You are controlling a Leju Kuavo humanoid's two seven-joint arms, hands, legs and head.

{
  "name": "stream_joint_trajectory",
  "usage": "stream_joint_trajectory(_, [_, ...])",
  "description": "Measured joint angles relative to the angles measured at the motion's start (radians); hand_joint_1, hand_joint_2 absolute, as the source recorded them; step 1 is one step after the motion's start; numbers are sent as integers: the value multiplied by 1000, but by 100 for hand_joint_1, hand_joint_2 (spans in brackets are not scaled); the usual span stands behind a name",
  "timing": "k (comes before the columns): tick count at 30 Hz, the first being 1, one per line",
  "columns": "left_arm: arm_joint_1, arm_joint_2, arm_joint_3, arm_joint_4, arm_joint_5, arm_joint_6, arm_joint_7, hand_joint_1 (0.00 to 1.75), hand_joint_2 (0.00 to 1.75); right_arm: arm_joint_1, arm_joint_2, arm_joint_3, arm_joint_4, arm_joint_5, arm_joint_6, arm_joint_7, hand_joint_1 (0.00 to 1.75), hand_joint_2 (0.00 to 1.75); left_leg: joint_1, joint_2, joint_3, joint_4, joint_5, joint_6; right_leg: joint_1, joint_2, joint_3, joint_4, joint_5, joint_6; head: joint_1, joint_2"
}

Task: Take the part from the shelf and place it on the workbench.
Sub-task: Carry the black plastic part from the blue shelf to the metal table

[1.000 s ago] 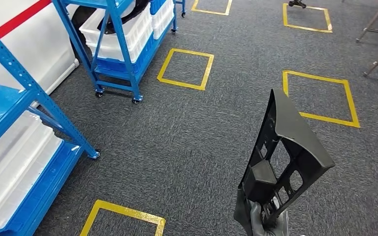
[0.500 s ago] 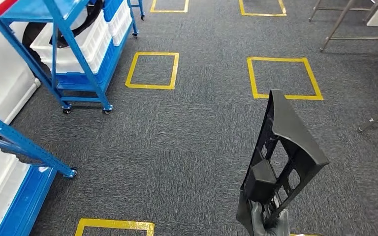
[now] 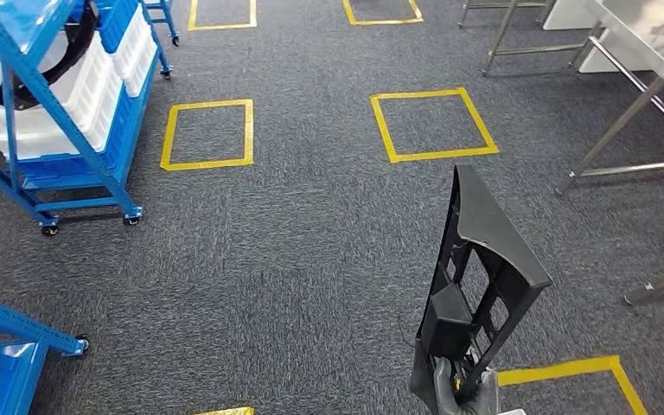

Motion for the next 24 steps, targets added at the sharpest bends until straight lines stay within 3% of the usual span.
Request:
stream_joint_trajectory(2, [3, 0, 8, -1, -3, 0, 0, 0, 175, -3, -4, 4, 6, -1, -1, 0, 175, 175, -4, 34, -3, 0, -1, 3, -3, -30, -55, 118, -56, 5, 0, 0])
stream_joint_trajectory(3, [3, 0, 11, -1, -6, -1, 0, 0, 175, -4, -6, 6, 10, -1, -2, 0, 175, 175, -5, 50, -3, 0, -2, 3, -5, -35, -67, 148, -61, 7, 0, 0])
stream_joint_trajectory(4, [2, 0, 14, -1, -7, -1, -1, 0, 175, -3, -9, 8, 14, -1, -5, 0, 175, 175, -5, 65, -3, 1, -3, 3, -6, -39, -60, 140, -48, 9, 0, 0])
stream_joint_trajectory(6, [-2, 0, 19, -1, -9, 1, -1, 0, 175, -4, -14, 15, 22, -1, -14, 0, 175, 175, -6, 91, 1, 2, -7, -1, -7, -68, 8, 26, 13, 7, 0, 0])
stream_joint_trajectory(8, [-5, 0, 28, 0, -9, 2, -2, 0, 175, -8, -18, 26, 29, -1, -22, 0, 175, 175, -10, 112, 7, 4, -14, -10, 2, -111, 72, -90, 48, -1, 0, 0])
stream_joint_trajectory(9, [-6, 0, 32, 0, -9, 3, -3, 0, 175, -10, -21, 32, 32, -1, -26, 0, 175, 175, -12, 122, 11, 5, -16, -14, 7, -121, 84, -116, 52, -7, 0, 0])
stream_joint_trajectory(11, [-10, 0, 39, 0, -9, 4, -3, 0, 175, -11, -25, 41, 37, -1, -34, 0, 175, 175, -13, 143, 16, 5, -19, -24, 10, -102, 80, -122, 52, -18, 0, 0])
stream_joint_trajectory(12, [-13, 0, 42, 0, -9, 5, -3, 0, 175, -10, -27, 44, 40, -1, -37, 0, 175, 175, -12, 139, 17, 8, -24, -29, 8, -92, 80, -125, 55, -23, 0, 0])
stream_joint_trajectory(14, [-16, 0, 47, 0, -9, 5, -3, 0, 175, -12, -31, 50, 46, -1, -40, 0, 175, 175, -7, 93, 1, 51, -58, -39, 2, -70, 81, -132, 61, -35, 0, 0])
stream_joint_trajectory(16, [-14, 0, 56, 1, -9, 5, -3, 0, 175, -15, -34, 57, 51, -2, -42, 0, 175, 175, -3, 38, -54, 174, -125, -45, 0, -46, 80, -134, 65, -43, 0, 0])
stream_joint_trajectory(18, [-11, 0, 61, 2, -9, 4, -3, 0, 175, -16, -36, 61, 58, -2, -43, 0, 175, 175, -2, 24, -108, 287, -161, -48, 1, -18, 79, -132, 65, -44, 0, 0])
stream_joint_trajectory(19, [-10, 0, 62, 3, -9, 4, -3, 0, 175, -15, -38, 62, 61, -2, -44, 0, 175, 175, -1, 23, -115, 295, -149, -49, 1, -3, 79, -130, 65, -44, 0, 0])
stream_joint_trajectory(21, [-11, 0, 65, 3, -3, 13, -11, 0, 175, -14, -41, 66, 67, -3, -48, 1, 175, 175, 2, 7, -78, 202, -77, -48, -1, 28, 79, -123, 63, -40, 0, 0])
stream_joint_trajectory(23, [-28, -14, 70, 42, 32, 100, -85, 0, 175, 0, -52, 89, 57, -15, -79, 10, 175, 175, 4, -41, -28, 80, -25, -42, -3, 54, 73, -112, 60, -31, 0, 0])
stream_joint_trajectory(24, [-48, -23, 71, 93, 53, 204, -150, 0, 175, 15, -65, 117, 44, -28, -118, 17, 175, 175, 3, -61, -16, 46, -17, -36, -4, 62, 67, -108, 60, -23, 0, 0])
